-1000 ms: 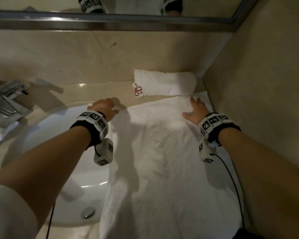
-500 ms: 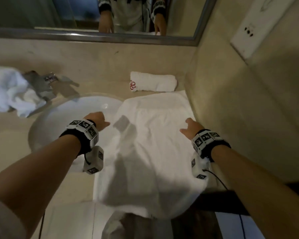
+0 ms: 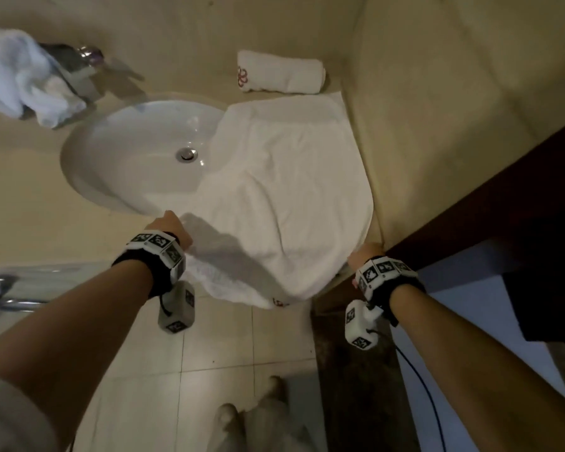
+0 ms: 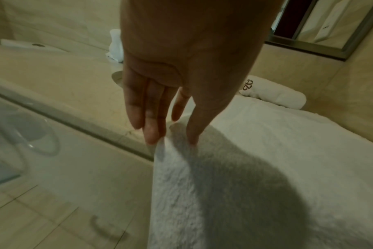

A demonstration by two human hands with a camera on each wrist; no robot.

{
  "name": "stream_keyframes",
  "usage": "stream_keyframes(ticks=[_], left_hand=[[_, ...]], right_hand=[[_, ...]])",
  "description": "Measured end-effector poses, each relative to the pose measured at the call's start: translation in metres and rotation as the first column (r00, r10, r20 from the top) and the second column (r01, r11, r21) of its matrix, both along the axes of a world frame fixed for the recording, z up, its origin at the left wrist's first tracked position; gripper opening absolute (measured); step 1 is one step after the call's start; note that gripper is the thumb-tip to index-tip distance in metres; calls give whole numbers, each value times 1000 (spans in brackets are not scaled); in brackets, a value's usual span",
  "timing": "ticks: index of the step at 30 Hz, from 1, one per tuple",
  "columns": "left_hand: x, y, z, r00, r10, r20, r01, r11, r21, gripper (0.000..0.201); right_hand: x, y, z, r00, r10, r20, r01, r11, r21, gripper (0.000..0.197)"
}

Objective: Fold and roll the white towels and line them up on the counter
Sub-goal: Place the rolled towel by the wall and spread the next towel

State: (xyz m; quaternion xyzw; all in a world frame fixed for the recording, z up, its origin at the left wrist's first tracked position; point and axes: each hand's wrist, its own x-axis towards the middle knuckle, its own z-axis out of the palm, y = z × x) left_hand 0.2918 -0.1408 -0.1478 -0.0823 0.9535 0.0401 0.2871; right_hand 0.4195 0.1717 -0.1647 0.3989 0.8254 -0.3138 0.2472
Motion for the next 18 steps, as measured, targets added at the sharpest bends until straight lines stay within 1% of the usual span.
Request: stream_keyframes(ticks=[1,3,5,6,8,9,10,11,12,14,15,18], left_hand=[[4,0,-3,1000,0,-6,0,1000,4,47],[11,-3,-12,997,-58,-43,58,998,-13,47],[12,-2,-17,996,-59,-65,58,998,-15,45],[12,-2,-19,995,-60,-76,60,998,-11,44],[15,-1,-21,994,-65,-88,63,998,-20,41],[17,-1,-22,993,-74,-94,73,997,-18,39],[18,-2,-24,990,-89,-108,89,996,-12,39],[20,-2,-24,988,-109,-114,108,994,-11,38],[21,-3,-26,986,-122,-118,122,993,-12,36],[21,-4,-26,980,-163,-113,162,987,-21,33],[20,-5,-25,978,-176,-109,174,984,-24,31],[15,-10,-29,975,-189,-117,189,982,-11,26]], right_hand=[[6,-4,-9,997,-76,-26,74,995,-60,39],[12,-12,-25,963,-235,-134,212,963,-166,37],[13,-17,-37,879,-402,-258,346,908,-235,33],[13,-17,-42,826,-472,-307,404,877,-261,28],[12,-18,-45,740,-593,-319,488,799,-353,9],[11,-17,-45,710,-632,-312,515,768,-381,19],[11,-16,-45,697,-645,-312,531,757,-379,29],[11,-15,-43,689,-655,-310,539,750,-384,33],[11,-14,-42,681,-659,-320,533,746,-400,32],[16,-15,-38,639,-706,-305,510,686,-519,24],[20,-16,-35,656,-703,-275,473,667,-576,22],[34,-16,-29,743,-619,-255,330,671,-664,28]])
